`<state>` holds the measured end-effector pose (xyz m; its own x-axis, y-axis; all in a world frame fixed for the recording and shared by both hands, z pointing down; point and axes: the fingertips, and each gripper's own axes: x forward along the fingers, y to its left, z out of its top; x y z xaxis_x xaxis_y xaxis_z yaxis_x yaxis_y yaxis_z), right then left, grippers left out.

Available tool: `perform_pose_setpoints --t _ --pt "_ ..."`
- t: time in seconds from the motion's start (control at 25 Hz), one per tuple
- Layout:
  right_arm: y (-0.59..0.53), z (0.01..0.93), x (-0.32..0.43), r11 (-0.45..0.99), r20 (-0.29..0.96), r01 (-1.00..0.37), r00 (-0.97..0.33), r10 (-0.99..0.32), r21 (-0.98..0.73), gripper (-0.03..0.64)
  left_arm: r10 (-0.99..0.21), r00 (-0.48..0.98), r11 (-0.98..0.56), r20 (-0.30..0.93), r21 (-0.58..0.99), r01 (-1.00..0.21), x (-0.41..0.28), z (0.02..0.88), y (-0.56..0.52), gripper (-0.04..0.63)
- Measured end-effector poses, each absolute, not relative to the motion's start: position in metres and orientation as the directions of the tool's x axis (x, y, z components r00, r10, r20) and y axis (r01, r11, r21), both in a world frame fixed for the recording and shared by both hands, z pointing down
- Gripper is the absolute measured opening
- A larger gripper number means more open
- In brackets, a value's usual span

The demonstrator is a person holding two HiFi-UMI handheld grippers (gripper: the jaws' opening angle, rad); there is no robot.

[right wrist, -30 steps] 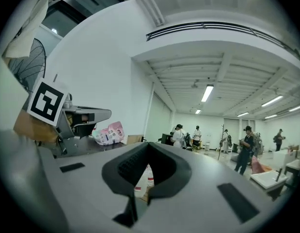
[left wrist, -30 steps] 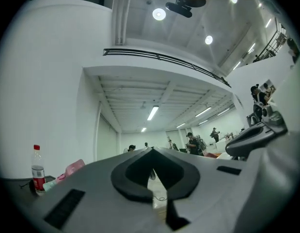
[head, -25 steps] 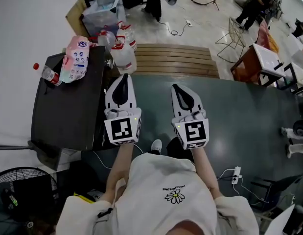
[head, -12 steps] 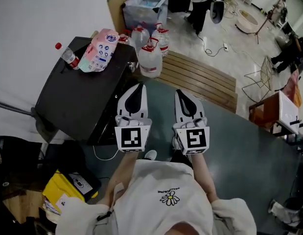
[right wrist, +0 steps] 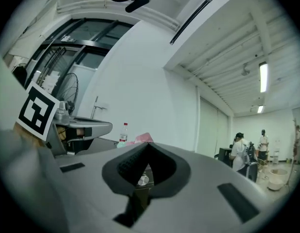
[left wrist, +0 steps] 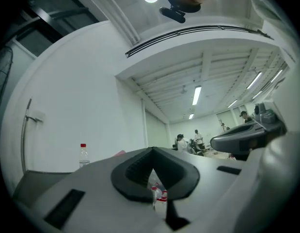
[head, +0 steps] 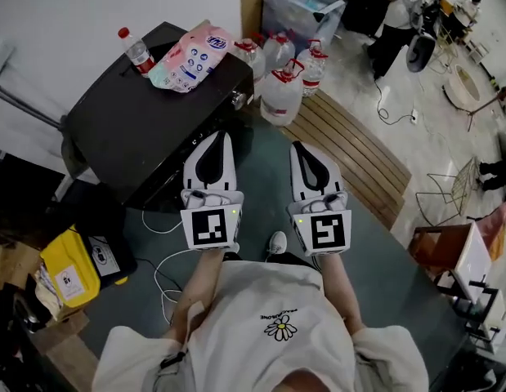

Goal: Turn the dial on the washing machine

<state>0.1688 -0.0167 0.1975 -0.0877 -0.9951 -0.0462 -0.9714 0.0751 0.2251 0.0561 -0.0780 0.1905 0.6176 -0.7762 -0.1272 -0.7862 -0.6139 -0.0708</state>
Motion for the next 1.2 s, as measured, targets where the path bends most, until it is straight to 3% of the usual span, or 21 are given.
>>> perform_pose_setpoints --t 0.6,1.2 --pt "-0.029 0.209 0.18 0.301 -0.062 -0.928 -0.322 -0.945 0.221 0.003 -0.928 0.348 -0.337 -0.133 -0.096 -0.937 0.026 0.19 -0.043 0.0" --pt "-0.027 0.218 0.184 0.348 -0.073 -0.922 -0.364 -0.929 0.169 0.005 -0.946 0.308 -0.297 -0.103 -0.111 -0.948 0.024 0.199 -0.027 0.0"
